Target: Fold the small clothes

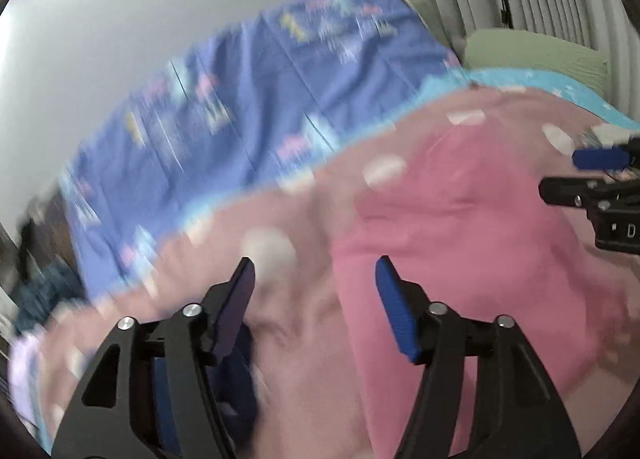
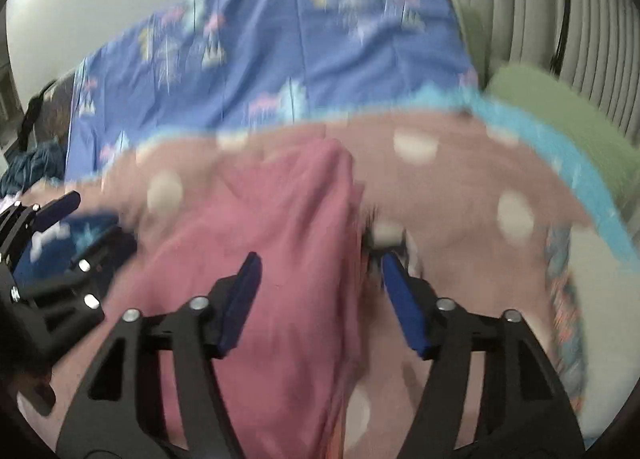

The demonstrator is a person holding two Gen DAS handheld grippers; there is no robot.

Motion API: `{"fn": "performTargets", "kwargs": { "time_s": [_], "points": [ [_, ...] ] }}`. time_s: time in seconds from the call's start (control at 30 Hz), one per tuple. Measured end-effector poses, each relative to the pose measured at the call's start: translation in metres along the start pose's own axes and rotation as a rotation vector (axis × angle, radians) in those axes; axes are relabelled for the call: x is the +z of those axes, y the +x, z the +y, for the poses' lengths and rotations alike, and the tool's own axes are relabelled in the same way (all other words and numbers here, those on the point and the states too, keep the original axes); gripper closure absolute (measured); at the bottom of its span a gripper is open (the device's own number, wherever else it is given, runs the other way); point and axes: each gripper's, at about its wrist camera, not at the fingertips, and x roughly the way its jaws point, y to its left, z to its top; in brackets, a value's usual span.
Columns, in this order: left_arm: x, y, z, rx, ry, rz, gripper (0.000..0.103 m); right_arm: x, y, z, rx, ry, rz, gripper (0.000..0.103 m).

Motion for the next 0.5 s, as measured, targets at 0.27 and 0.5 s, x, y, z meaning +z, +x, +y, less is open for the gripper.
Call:
{"fn": "performTargets", "kwargs": {
  "time_s": [0.27,0.5],
  "points": [
    [-0.071,-0.027,-0.028,-0.06,0.06,0.037,0.031,-0.074,-0.021,-0.008,0.018,0.091,0.122,0.039],
    [-0.091,-0.15,-0.022,-0.091,-0.076,-0.11,0.001,-0.137,-0.15,0.014,-0.015,0.013,-0.105,0.021]
  ]
}}
